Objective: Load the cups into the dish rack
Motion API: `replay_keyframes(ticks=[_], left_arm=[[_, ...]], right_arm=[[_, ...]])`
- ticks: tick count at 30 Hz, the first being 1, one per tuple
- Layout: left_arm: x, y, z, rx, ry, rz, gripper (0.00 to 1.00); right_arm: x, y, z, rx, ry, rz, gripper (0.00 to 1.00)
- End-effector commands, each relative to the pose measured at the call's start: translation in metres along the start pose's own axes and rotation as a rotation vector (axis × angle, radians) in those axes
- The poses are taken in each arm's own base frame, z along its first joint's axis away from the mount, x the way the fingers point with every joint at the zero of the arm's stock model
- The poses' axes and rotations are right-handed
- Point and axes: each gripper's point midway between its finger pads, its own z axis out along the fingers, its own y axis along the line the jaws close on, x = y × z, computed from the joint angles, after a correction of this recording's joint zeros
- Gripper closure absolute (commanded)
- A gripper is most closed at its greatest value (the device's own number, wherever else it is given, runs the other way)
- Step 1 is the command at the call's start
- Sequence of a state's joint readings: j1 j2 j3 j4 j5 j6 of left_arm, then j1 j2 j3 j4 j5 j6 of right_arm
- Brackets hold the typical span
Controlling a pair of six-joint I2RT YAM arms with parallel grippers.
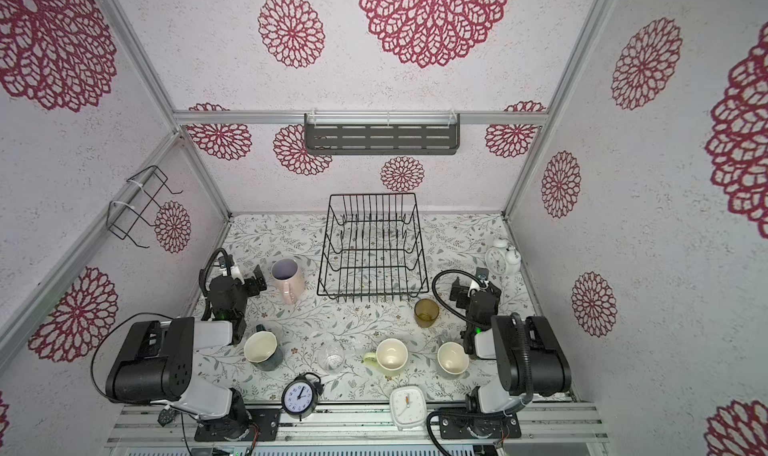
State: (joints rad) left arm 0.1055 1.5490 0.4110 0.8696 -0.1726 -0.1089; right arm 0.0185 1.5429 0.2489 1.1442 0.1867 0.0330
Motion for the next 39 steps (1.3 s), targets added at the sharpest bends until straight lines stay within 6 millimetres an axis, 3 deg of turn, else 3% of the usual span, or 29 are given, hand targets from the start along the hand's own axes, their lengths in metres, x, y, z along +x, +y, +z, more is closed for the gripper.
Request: replay_keyframes(ticks=[1, 28, 33, 39], left_arm=[[-0.006, 0.000, 0.002, 0.003, -0.015, -0.002, 0.03], [-0.006, 0.000, 0.002, 0.003, -0.015, -0.002, 0.03], [-0.005, 0.000, 0.002, 0.004, -0.014, -0.003, 0.03], [-0.006, 0.002, 0.002, -0.004, -0.014, -0.012, 0.03]], right_arm=[[-0.018, 0.001, 0.002, 0.006, -0.057, -0.009, 0.01], [-0.018, 0.001, 0.001, 0.004, -0.058, -0.006, 0.01], [-0.032, -0.028, -0.009, 0.168, -0.068, 0.065, 0.01], [-0.067, -0.061, -0.026, 0.374, 0.022, 0.243, 0.01]])
